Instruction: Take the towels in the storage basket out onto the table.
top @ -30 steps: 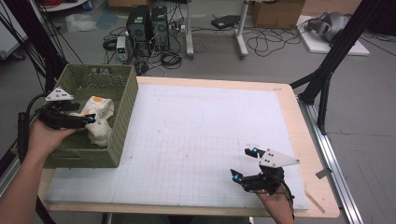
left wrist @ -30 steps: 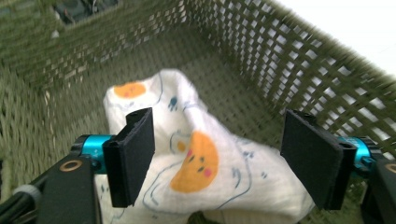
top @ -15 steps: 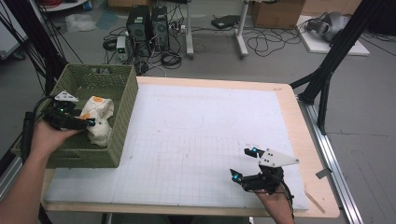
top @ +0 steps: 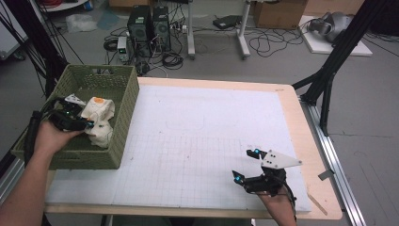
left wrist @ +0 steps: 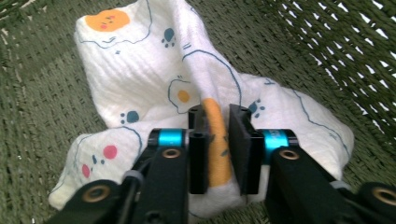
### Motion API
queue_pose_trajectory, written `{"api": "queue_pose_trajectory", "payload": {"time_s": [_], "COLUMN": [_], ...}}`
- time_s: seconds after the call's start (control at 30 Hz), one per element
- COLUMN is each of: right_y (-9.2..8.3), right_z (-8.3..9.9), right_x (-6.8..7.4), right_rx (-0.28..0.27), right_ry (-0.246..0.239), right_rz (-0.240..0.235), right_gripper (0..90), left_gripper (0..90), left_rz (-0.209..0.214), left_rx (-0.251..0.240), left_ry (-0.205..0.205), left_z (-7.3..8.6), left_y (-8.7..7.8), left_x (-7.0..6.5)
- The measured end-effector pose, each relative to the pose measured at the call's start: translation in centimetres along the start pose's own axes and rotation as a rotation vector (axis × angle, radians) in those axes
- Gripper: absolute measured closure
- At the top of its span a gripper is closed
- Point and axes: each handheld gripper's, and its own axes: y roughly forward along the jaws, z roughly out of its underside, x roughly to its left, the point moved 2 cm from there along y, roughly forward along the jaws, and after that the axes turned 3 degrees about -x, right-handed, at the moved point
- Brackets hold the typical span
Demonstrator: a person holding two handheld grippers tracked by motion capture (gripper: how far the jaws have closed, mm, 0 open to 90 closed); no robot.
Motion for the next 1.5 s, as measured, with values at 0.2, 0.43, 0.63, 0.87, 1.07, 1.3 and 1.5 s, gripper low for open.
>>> {"api": "queue_pose_trajectory", "payload": {"time_s": [0.2,0.43,0.63,0.87,1.07,1.3,1.5], "right_y": [-0.1,-0.1,0.0,-0.1,-0.1,-0.2,-0.2], "right_z": [0.0,0.0,-0.1,0.0,-0.1,-0.1,-0.1], "right_x": [-0.1,-0.1,-0.1,-0.1,-0.1,-0.1,-0.2], "right_rx": [-0.001,-0.004,-0.008,-0.007,-0.009,-0.011,-0.013], "right_ry": [-0.001,-0.001,0.004,0.011,0.003,-0.002,-0.008], "right_rz": [0.002,0.004,0.001,0.001,0.001,-0.001,0.005], "right_gripper": [10.9,10.9,10.9,10.9,10.9,10.9,10.9], "left_gripper": [86.5,87.2,87.5,87.4,87.5,87.5,87.5], "left_rz": [0.009,-0.008,-0.017,-0.017,-0.021,-0.008,0.002], "left_rx": [0.011,-0.038,-0.116,-0.152,-0.192,-0.240,-0.263], "left_ry": [-0.004,-0.021,-0.013,-0.020,-0.048,-0.079,-0.096], "left_z": [0.0,-0.1,-0.5,-0.5,-0.3,0.0,0.0], "left_y": [0.0,-1.4,-3.1,-3.7,-4.6,-5.5,-5.8], "left_x": [0.1,0.7,1.0,0.8,1.1,1.3,1.2]}}
